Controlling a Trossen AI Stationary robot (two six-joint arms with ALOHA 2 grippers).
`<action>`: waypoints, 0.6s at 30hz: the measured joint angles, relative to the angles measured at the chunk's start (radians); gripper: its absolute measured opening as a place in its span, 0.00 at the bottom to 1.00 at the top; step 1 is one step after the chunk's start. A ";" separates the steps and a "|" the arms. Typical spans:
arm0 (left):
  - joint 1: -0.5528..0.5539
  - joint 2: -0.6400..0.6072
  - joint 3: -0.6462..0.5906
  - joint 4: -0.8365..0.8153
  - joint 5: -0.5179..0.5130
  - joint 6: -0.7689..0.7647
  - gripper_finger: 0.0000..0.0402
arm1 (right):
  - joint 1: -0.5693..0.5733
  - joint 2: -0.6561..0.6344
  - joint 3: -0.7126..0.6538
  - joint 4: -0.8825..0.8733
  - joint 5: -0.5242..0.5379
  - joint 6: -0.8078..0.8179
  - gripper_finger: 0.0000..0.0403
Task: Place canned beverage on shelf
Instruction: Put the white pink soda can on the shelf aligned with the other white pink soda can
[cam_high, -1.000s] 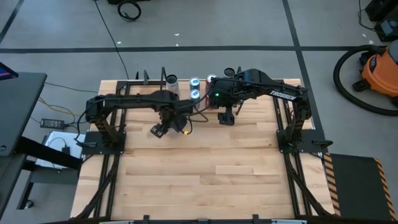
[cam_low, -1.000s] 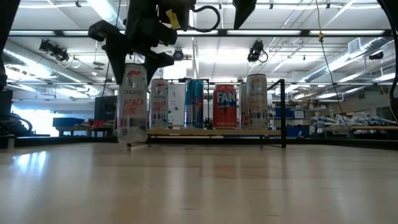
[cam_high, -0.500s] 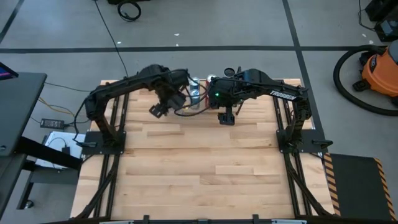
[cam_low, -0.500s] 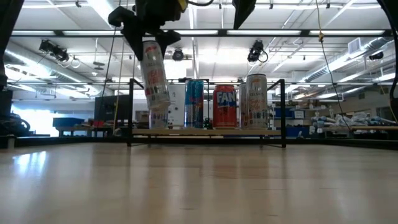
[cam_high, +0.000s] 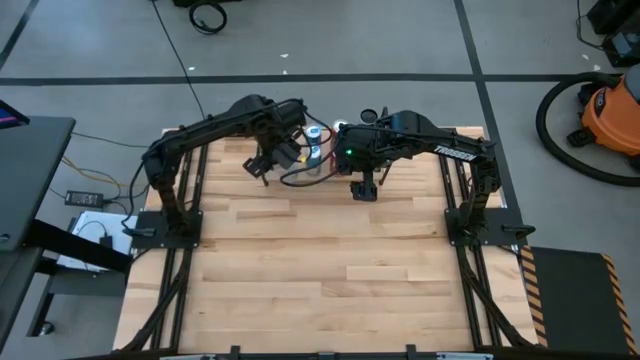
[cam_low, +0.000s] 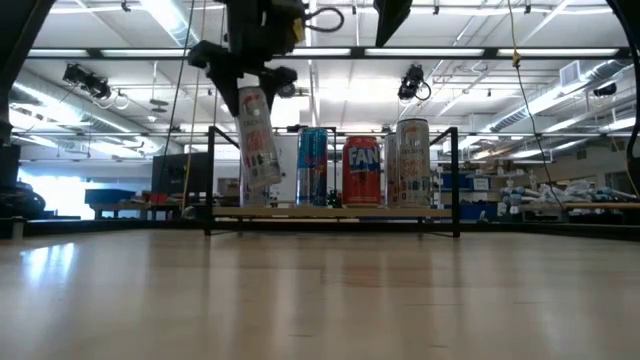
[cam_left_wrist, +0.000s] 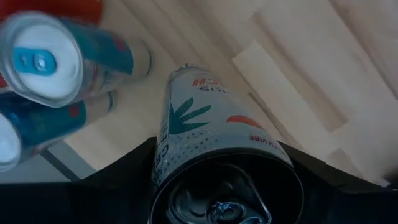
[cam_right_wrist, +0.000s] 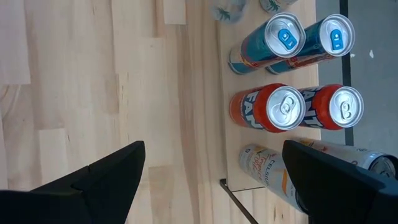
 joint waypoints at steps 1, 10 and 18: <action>0.007 0.007 -0.001 0.002 -0.006 0.000 0.67 | 0.000 0.000 0.000 0.000 0.000 0.000 0.97; 0.040 0.086 -0.001 0.005 -0.067 -0.019 0.67 | 0.000 0.000 0.000 0.000 0.000 -0.013 0.97; 0.069 0.098 0.001 0.035 -0.068 0.002 0.67 | -0.003 0.000 0.000 0.000 0.001 -0.034 0.97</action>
